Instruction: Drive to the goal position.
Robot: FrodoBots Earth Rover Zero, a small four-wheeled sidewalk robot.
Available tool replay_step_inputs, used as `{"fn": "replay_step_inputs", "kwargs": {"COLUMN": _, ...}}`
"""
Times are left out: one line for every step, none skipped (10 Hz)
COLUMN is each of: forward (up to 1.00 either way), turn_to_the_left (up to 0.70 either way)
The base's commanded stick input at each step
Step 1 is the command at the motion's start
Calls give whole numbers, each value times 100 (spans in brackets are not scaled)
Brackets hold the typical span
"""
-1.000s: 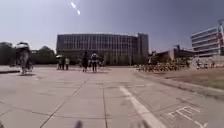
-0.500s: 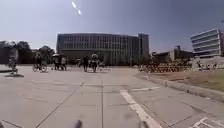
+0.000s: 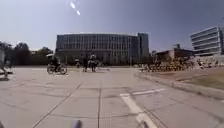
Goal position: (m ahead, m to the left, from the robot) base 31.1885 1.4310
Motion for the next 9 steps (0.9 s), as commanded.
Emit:
{"fn": "replay_step_inputs", "kwargs": {"forward": 70, "turn_to_the_left": 2}}
{"fn": "replay_step_inputs", "kwargs": {"forward": 70, "turn_to_the_left": 2}}
{"fn": "replay_step_inputs", "kwargs": {"forward": 70, "turn_to_the_left": 2}}
{"fn": "replay_step_inputs", "kwargs": {"forward": 70, "turn_to_the_left": 2}}
{"fn": "replay_step_inputs", "kwargs": {"forward": 70, "turn_to_the_left": 2}}
{"fn": "replay_step_inputs", "kwargs": {"forward": 70, "turn_to_the_left": 2}}
{"fn": "replay_step_inputs", "kwargs": {"forward": 70, "turn_to_the_left": 1}}
{"fn": "replay_step_inputs", "kwargs": {"forward": 70, "turn_to_the_left": 0}}
{"fn": "replay_step_inputs", "kwargs": {"forward": 70, "turn_to_the_left": 0}}
